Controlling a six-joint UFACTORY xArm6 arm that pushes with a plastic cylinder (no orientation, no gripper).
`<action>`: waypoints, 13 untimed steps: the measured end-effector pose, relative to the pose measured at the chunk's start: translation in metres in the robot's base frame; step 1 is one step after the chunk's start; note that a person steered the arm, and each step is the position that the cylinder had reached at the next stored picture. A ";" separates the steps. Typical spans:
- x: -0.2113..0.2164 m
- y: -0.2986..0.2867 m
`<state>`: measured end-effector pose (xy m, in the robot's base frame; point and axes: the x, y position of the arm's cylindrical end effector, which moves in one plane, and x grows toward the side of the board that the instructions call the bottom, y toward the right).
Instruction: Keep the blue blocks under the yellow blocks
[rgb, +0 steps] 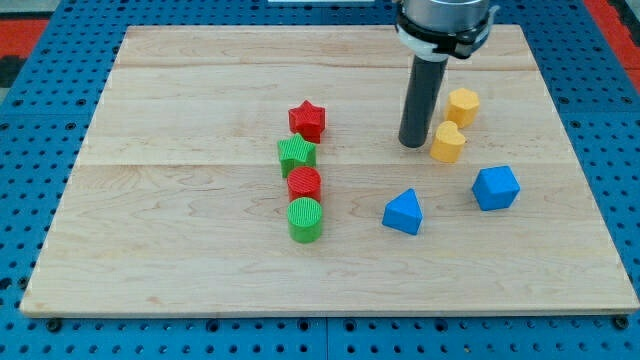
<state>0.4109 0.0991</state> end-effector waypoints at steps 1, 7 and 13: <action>0.003 -0.011; 0.011 0.030; 0.099 0.050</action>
<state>0.5098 0.1490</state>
